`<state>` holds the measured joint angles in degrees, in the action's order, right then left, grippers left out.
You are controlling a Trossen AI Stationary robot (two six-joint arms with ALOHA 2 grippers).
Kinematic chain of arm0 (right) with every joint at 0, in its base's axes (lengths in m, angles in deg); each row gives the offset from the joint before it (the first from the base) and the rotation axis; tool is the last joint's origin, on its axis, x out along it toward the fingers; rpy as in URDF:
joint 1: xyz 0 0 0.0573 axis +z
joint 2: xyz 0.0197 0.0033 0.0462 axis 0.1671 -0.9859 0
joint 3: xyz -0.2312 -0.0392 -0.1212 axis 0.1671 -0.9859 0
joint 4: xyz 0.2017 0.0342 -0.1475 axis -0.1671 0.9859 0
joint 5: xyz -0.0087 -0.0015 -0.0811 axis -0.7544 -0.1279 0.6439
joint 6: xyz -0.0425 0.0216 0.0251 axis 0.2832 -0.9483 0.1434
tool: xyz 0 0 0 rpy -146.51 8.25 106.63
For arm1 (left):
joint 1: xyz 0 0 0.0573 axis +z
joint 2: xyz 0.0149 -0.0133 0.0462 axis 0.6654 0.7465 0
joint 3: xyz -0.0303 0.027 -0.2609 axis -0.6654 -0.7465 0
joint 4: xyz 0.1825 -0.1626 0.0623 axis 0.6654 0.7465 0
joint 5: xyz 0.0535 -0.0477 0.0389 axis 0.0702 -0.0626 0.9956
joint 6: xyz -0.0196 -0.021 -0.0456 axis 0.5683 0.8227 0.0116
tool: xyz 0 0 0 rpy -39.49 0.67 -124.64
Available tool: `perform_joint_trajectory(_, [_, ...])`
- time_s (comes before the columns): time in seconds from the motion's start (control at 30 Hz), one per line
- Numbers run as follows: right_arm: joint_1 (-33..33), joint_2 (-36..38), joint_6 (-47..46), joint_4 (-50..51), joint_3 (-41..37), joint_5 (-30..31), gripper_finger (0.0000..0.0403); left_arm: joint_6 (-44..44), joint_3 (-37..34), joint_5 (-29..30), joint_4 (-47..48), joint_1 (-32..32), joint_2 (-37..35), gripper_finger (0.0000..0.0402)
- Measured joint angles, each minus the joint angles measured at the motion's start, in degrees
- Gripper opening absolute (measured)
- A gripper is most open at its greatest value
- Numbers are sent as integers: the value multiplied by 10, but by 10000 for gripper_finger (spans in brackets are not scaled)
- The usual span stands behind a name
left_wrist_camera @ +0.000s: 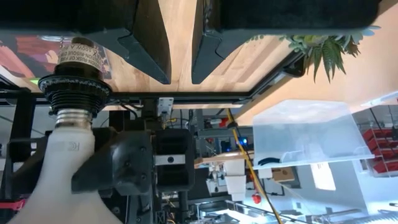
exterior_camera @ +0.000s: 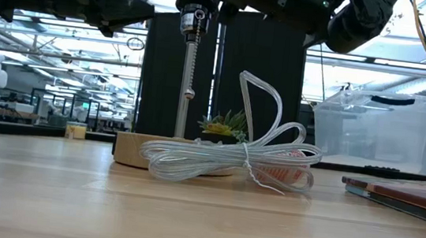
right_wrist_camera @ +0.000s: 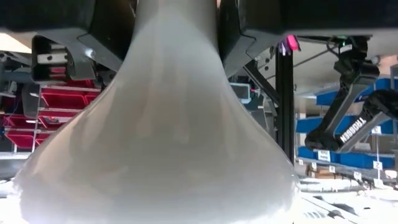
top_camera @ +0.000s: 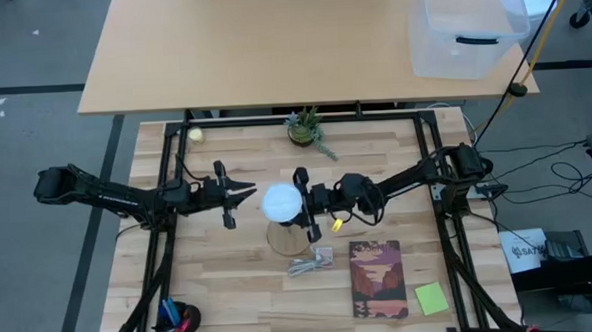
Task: Screw lightbulb
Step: Insert the white lightbulb into the silver lamp
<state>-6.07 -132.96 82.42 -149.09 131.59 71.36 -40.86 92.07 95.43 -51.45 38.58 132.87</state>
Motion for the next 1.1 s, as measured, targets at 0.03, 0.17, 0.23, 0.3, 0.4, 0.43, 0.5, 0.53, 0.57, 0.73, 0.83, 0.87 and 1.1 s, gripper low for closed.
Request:
perform_joint_trajectory(0.03, [0,0,3,2,0,0,167,0,0,0,0,0,0,69])
perform_joint_trajectory(0.17, [0,0,16,17,0,0,167,0,0,0,0,0,0,69])
perform_joint_trajectory(0.23, [0,0,20,18,0,0,167,0,0,0,0,0,0,69])
perform_joint_trajectory(0.3, [0,0,26,19,0,0,167,2,0,0,0,0,0,69])
perform_joint_trajectory(0.4, [0,1,36,27,0,-6,167,14,0,-2,2,-1,0,69])
perform_joint_trajectory(0.43, [0,2,41,33,0,-8,167,15,0,-9,5,-1,0,69])
perform_joint_trajectory(0.5, [0,2,43,39,1,-9,167,11,0,-17,6,-5,0,69])
perform_joint_trajectory(0.53, [0,2,43,40,1,-9,167,4,0,-18,2,-7,0,69])
perform_joint_trajectory(0.57, [0,2,44,40,1,-9,167,3,0,-18,-3,-10,0,69])
perform_joint_trajectory(0.73, [0,2,49,43,1,-11,167,7,14,-18,-27,-23,0,69])
perform_joint_trajectory(0.83, [-1,2,57,49,1,-13,167,6,43,-17,18,-39,0,71])
perform_joint_trajectory(0.87, [-1,2,58,49,1,-13,167,5,53,-10,38,-44,0,75])
perform_joint_trajectory(1.1, [-1,2,57,60,1,-13,167,-44,127,49,100,-84,0,131])
